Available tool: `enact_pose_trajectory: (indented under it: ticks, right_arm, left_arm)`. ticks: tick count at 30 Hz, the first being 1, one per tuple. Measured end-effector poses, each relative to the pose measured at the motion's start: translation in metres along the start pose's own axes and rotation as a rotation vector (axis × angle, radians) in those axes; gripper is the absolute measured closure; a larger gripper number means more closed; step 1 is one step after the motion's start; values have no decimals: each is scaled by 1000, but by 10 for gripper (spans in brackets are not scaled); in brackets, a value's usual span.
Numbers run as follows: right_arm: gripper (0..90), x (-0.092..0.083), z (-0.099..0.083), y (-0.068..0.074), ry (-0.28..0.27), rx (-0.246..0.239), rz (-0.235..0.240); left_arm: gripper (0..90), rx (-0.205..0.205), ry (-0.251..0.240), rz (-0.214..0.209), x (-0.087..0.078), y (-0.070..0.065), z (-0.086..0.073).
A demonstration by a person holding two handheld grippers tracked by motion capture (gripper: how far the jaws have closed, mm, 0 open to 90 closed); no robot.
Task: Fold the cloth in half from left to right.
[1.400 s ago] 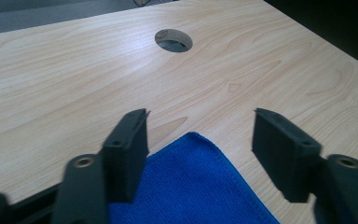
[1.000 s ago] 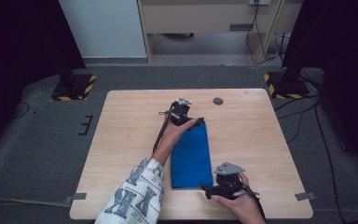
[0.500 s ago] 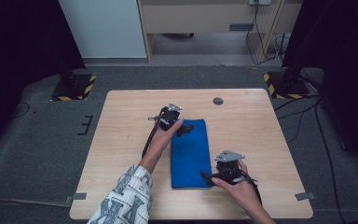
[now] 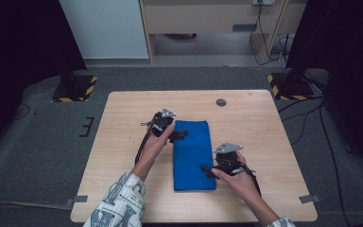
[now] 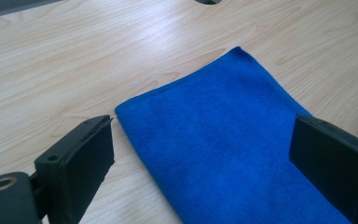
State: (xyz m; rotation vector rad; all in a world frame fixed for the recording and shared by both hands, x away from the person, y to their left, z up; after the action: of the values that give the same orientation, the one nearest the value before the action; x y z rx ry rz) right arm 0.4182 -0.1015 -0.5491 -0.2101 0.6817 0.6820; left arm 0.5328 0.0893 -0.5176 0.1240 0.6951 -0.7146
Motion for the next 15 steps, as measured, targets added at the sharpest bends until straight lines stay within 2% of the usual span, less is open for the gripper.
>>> enact_pose_trajectory:
  ticks: [3,8,15]
  right_arm:
    - [90,3,1,-4,10,-12,-15]
    - [100,9,9,-8,8,-10,-31]
    - [136,15,28,-14,8,-31,-40]
  left_arm:
    - [57,0,3,1,-3,2,-1]
    - [57,-4,-13,-19,-8,2,-1]
    - [60,-2,-17,-4,-18,4,-1]
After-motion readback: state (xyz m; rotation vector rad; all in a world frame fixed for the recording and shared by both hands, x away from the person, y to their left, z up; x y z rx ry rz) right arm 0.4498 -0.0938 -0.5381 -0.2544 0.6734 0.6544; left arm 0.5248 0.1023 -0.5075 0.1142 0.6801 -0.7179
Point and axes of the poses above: each handheld gripper's, and its own axes: x roughly forward along the jaws, z roughly out of its top, y roughly to its left, the point moved 6 cm from there along x, roughly forward along the jaws, and after that the axes turned 3 degrees about -z, right-handed, at the moved point
